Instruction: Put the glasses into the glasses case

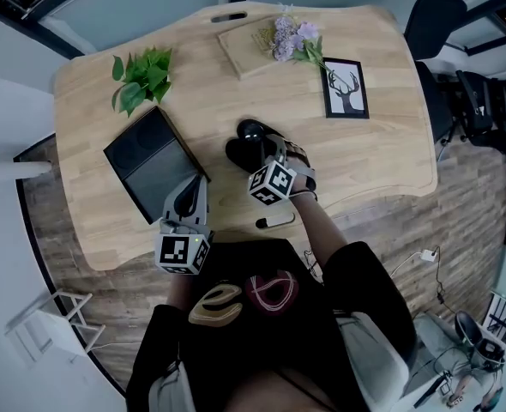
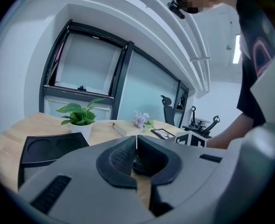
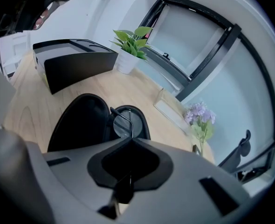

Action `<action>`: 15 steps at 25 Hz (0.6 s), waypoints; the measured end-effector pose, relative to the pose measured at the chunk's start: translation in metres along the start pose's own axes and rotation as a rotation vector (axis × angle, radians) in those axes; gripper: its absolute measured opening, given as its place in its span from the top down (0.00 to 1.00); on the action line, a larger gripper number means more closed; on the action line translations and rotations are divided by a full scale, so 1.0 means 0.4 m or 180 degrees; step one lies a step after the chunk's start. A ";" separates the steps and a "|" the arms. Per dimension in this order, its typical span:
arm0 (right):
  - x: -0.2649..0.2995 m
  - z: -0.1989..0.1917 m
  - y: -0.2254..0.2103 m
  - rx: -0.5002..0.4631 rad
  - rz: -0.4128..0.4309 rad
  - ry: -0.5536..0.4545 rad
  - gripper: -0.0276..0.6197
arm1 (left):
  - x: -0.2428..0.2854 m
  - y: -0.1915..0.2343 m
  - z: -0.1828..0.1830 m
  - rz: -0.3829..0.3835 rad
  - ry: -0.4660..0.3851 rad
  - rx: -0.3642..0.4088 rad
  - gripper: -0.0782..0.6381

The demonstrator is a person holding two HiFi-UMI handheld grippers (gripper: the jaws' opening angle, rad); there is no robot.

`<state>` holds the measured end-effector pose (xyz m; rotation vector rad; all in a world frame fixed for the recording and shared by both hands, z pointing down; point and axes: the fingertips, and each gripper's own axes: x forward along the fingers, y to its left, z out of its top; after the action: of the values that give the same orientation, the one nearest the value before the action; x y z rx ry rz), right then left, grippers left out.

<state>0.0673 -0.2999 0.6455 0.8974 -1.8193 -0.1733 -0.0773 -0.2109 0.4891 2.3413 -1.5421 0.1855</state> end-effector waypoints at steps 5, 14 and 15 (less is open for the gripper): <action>0.012 -0.003 -0.007 -0.0008 -0.0117 0.0041 0.94 | 0.008 -0.006 -0.022 -0.0026 0.0074 -0.0014 0.87; 0.030 0.002 -0.005 -0.0115 -0.0174 0.0065 0.94 | 0.016 -0.015 -0.069 -0.0058 0.0223 -0.0065 0.87; 0.031 0.002 -0.004 -0.0123 -0.0180 0.0073 0.94 | 0.016 -0.016 -0.073 -0.0063 0.0237 -0.0070 0.87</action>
<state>0.0655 -0.3095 0.6537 0.9205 -1.7647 -0.2323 -0.0667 -0.2039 0.5171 2.3052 -1.4779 0.2469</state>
